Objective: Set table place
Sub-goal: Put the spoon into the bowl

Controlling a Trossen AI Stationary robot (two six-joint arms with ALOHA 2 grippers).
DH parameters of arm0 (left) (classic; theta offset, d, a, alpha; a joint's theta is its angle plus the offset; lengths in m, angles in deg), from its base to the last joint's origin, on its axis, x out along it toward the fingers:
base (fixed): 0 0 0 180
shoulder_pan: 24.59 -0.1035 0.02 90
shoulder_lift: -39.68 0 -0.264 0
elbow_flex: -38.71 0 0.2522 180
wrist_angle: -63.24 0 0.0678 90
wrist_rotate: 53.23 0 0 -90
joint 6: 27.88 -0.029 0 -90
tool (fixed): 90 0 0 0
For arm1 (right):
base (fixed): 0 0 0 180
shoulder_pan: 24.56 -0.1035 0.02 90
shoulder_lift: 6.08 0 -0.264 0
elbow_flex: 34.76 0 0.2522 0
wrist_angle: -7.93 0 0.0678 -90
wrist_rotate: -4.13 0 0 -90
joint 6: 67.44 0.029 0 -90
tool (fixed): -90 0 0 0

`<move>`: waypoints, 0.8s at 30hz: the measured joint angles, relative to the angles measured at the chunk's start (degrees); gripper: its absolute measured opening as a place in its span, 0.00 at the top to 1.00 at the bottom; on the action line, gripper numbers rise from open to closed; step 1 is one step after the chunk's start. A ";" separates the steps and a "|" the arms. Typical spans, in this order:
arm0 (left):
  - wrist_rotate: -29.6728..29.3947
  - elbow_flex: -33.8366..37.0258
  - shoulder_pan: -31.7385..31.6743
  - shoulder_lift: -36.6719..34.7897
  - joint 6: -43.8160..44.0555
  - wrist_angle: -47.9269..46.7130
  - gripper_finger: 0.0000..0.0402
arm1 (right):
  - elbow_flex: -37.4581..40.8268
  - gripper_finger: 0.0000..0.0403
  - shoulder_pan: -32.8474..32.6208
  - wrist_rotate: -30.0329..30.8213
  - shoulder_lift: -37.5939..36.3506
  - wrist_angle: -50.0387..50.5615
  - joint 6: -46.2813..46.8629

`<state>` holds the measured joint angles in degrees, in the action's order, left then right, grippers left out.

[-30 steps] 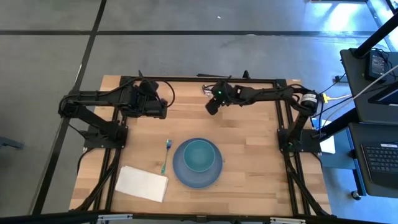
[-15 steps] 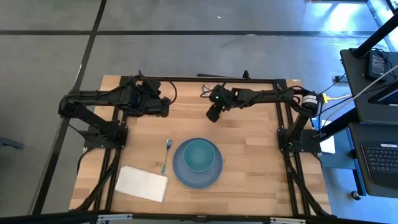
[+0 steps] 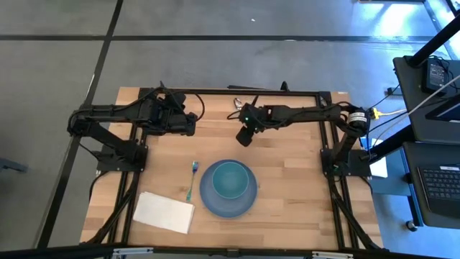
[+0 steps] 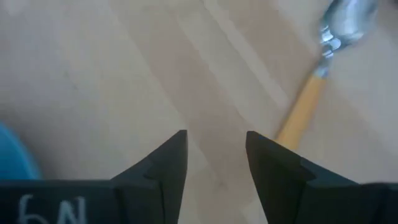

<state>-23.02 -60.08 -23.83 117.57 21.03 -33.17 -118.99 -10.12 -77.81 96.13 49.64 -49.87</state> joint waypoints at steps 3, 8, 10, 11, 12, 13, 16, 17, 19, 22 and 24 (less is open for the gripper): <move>0.02 0.00 0.00 0.00 0.02 -0.02 0.99 | -0.40 0.59 0.63 6.86 0.00 0.02 -0.66; 0.66 0.00 0.00 0.00 0.04 0.00 1.00 | -0.40 0.59 4.62 4.84 0.50 0.48 0.52; 0.74 -0.01 0.00 0.00 0.04 0.00 0.99 | -0.40 0.59 6.02 4.53 1.21 0.01 1.61; 0.74 0.00 0.00 0.00 0.04 0.02 0.99 | -0.40 0.59 6.73 3.81 1.59 -0.60 1.70; 0.76 0.00 0.00 0.00 0.07 0.02 0.98 | -0.40 0.59 7.32 3.05 2.09 -0.33 1.68; 0.74 0.00 0.00 0.00 0.04 0.02 0.97 | -0.40 0.59 7.70 2.63 2.84 -0.95 1.66; 0.70 0.00 0.00 0.02 0.04 0.07 0.96 | -0.40 0.59 8.34 1.03 5.21 -2.41 1.42; 0.60 0.00 0.00 0.02 0.04 0.09 0.95 | -0.40 0.59 8.37 0.91 6.02 -3.26 1.17; 0.42 0.00 0.00 0.02 0.02 0.09 0.94 | -0.39 0.59 8.53 1.10 7.53 -4.03 0.12; -0.26 0.00 -0.11 0.02 0.02 0.09 0.93 | -0.37 0.59 9.20 1.12 8.78 -6.28 -0.18; -1.03 0.00 -0.11 0.02 0.02 0.09 0.92 | -0.37 0.59 9.85 1.22 8.94 -7.23 -0.18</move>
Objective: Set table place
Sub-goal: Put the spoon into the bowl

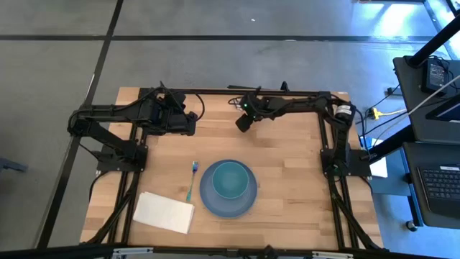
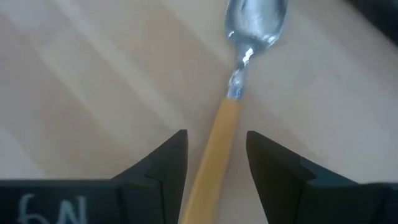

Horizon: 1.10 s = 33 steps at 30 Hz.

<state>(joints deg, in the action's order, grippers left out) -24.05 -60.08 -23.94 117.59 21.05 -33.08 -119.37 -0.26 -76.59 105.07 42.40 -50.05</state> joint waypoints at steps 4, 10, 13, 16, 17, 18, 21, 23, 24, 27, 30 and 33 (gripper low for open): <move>-0.18 0.00 -0.13 0.00 0.00 0.00 0.91 | 0.02 0.59 1.25 0.02 0.24 -0.84 0.00; -0.18 0.00 -0.15 0.00 0.00 0.09 0.89 | 0.02 0.59 1.76 -1.63 0.24 -1.26 0.11; -0.20 0.00 -0.15 0.00 0.02 0.27 0.89 | 0.02 0.59 1.75 -1.77 0.24 -1.85 0.13; -0.20 0.00 -0.15 0.00 0.02 0.35 0.89 | 0.02 0.59 1.74 -1.79 0.90 -2.13 0.32; -0.20 0.00 -0.15 0.00 0.02 0.35 0.89 | 0.02 0.59 1.75 -1.79 1.34 -2.09 0.41; -0.20 0.00 -0.15 0.00 0.02 0.35 0.90 | 0.02 0.59 1.75 -1.80 1.92 -2.42 0.44; -0.20 0.00 -0.15 0.00 0.02 0.35 0.91 | 0.02 0.59 1.75 -1.88 3.93 -3.63 0.48; -0.22 0.00 -0.15 0.00 0.02 0.35 0.93 | 0.02 0.59 1.75 -1.75 4.86 -5.55 0.50; -0.22 0.00 -0.15 0.00 0.00 0.35 0.93 | 0.02 0.59 1.75 -1.79 5.21 -6.69 0.50; -0.36 0.00 -0.15 0.00 0.00 0.35 0.95 | 0.00 0.59 1.75 -1.75 6.07 -9.83 1.44; -0.62 0.00 -0.15 0.00 0.00 0.35 0.96 | -0.05 0.59 1.73 -1.57 6.76 -10.95 1.87; -0.78 0.00 -0.18 -0.01 0.00 0.35 0.97 | -0.26 0.59 1.70 -1.30 7.71 -10.29 1.88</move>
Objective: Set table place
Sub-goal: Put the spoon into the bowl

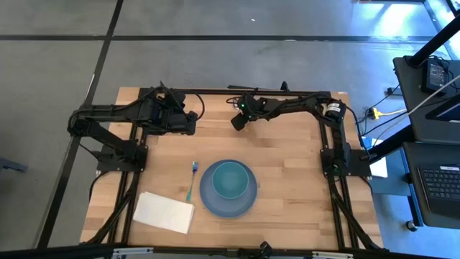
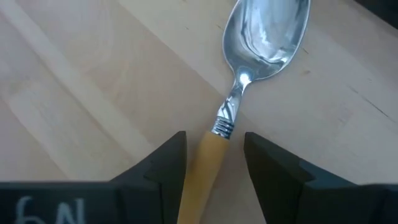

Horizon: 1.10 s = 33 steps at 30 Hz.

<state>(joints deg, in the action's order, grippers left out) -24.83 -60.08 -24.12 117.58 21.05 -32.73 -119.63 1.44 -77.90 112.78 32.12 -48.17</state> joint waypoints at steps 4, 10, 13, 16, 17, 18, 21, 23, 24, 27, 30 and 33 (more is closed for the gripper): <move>-0.04 0.00 -0.02 -0.01 0.00 0.00 0.99 | -0.07 0.63 -0.02 0.94 1.01 0.25 1.16; -0.05 0.00 -0.02 -0.01 -0.02 0.00 0.99 | 0.04 0.84 0.05 0.93 1.09 -0.09 0.97; -0.05 0.00 -0.04 -0.01 -0.02 0.00 0.97 | 0.07 0.88 -0.45 1.44 1.08 0.18 -0.59; -0.05 0.00 -0.02 -0.01 -0.02 -0.01 0.96 | 0.04 0.88 -1.19 1.82 0.97 0.67 -1.52; -0.05 0.00 -0.02 -0.01 -0.04 0.00 0.95 | 0.04 0.88 -1.43 1.89 0.61 1.17 -1.62; -0.05 0.00 -0.02 -0.01 -0.09 -0.02 0.95 | 0.07 0.88 -1.76 1.90 0.13 2.04 -1.75; -0.05 0.00 -0.02 -0.01 -1.02 -0.02 0.93 | 0.48 0.88 -3.01 1.51 -2.60 5.90 -2.00; 0.38 0.00 -0.04 -0.04 -1.52 0.00 0.93 | 0.81 0.88 -3.97 0.99 -5.30 9.88 -2.22; 0.91 0.00 -0.04 -0.04 -1.51 -0.02 0.92 | 0.83 0.88 -4.45 1.03 -6.69 10.96 -2.22; 1.34 0.00 -0.02 -0.04 -1.53 -0.02 0.91 | 0.53 0.88 -5.84 2.18 -12.04 14.64 -1.82; 1.71 0.00 -0.02 -0.04 -1.53 -0.02 0.91 | 0.57 0.88 -7.83 4.17 -16.27 19.78 -1.16; 2.37 0.00 -0.02 -0.04 -1.54 -0.03 0.90 | 0.49 0.88 -10.66 2.36 -21.21 23.95 1.65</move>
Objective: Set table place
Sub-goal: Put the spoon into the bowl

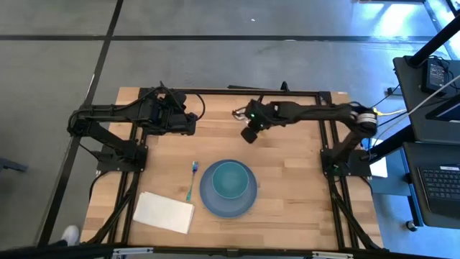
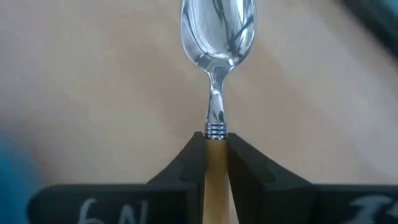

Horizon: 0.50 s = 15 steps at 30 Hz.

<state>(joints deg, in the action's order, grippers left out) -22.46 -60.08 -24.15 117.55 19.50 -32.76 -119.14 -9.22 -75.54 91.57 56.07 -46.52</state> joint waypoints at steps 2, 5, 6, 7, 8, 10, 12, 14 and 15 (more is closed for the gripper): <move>0.26 0.00 0.00 0.00 -0.01 -0.01 0.90 | -0.07 0.88 -2.42 -2.46 -2.44 2.98 2.40; 0.31 0.00 0.01 0.00 -0.01 -0.01 0.90 | -0.03 0.88 -6.69 -5.25 -4.99 6.17 6.54; 0.31 0.00 -0.01 0.00 0.01 0.01 0.90 | -0.05 0.88 -8.14 -5.65 -5.82 6.74 8.25; 0.31 0.00 0.00 0.00 0.01 -0.01 0.91 | -0.12 0.88 -9.58 -5.75 -6.19 7.62 9.83; 0.31 0.00 0.01 0.00 0.01 0.00 0.91 | -0.20 0.88 -11.01 -5.88 -6.33 8.46 11.33; 0.31 0.00 0.01 0.00 0.04 0.01 0.92 | -0.15 0.88 -13.69 -6.55 -6.22 10.36 14.53; 0.27 0.00 -0.02 0.00 0.05 0.01 0.93 | -0.17 0.88 -16.23 -8.72 -6.04 10.72 17.28; 0.27 0.00 -0.12 0.00 0.01 0.01 0.95 | -0.58 0.88 -18.86 -10.45 -5.73 11.44 20.02; 0.25 0.00 -0.15 0.00 0.01 0.01 0.95 | -1.22 0.88 -20.06 -10.78 -5.38 12.35 21.11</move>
<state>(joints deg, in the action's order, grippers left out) -22.21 -60.08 -24.29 117.55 19.52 -32.75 -120.36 -29.28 -86.32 86.19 68.42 -25.41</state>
